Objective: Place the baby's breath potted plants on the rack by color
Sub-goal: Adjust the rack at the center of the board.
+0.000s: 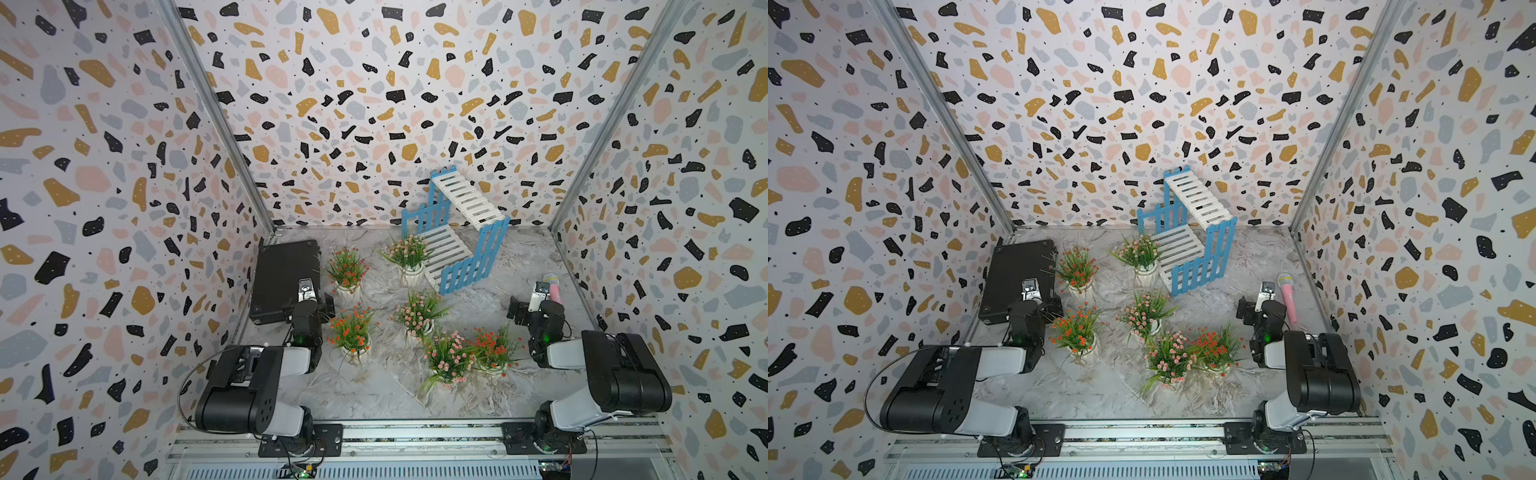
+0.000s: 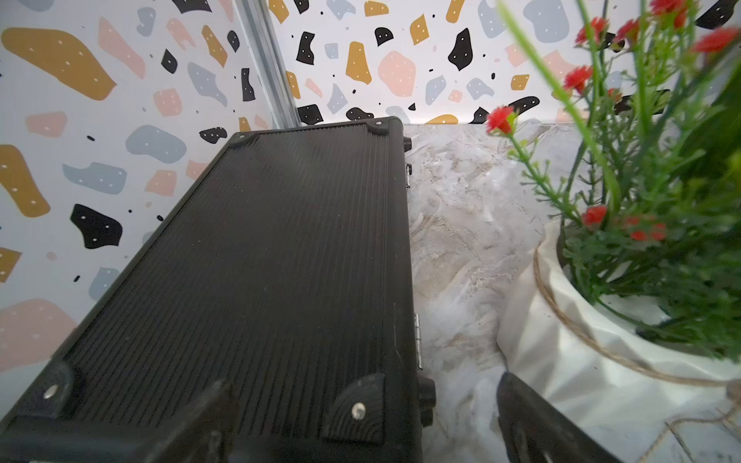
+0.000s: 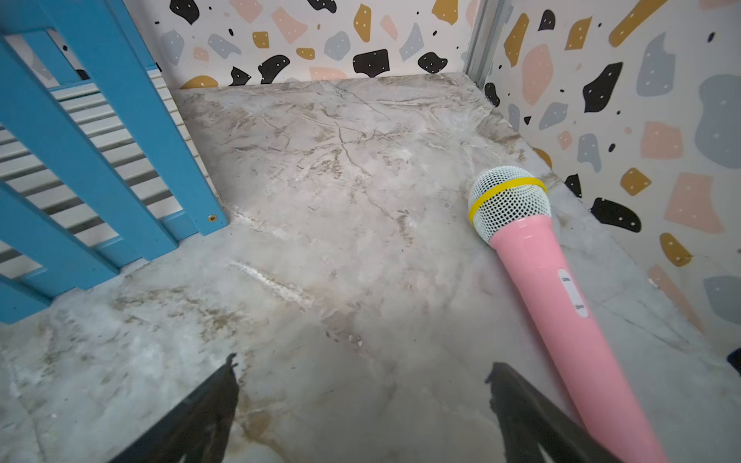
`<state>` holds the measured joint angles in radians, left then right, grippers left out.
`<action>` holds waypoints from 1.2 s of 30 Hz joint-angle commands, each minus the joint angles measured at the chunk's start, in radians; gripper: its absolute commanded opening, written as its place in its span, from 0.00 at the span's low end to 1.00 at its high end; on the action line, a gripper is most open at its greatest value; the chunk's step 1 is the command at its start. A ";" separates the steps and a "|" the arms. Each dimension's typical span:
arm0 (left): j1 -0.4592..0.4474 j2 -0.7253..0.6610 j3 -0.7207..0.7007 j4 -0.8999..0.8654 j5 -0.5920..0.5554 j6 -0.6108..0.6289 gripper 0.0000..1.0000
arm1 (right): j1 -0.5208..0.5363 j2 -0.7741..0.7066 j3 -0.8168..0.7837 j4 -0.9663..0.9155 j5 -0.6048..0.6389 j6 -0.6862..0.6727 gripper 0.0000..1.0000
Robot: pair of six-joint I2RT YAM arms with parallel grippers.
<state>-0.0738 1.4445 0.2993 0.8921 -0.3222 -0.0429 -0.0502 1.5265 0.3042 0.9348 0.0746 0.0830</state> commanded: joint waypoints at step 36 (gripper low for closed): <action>-0.007 -0.134 0.227 -0.455 -0.031 -0.002 1.00 | 0.083 -0.282 0.195 -0.457 0.220 0.005 1.00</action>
<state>-0.0753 1.3701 0.4206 0.6170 -0.3164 -0.0422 0.0315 1.3476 0.4316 0.6319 0.1902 0.0593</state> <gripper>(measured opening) 0.997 0.996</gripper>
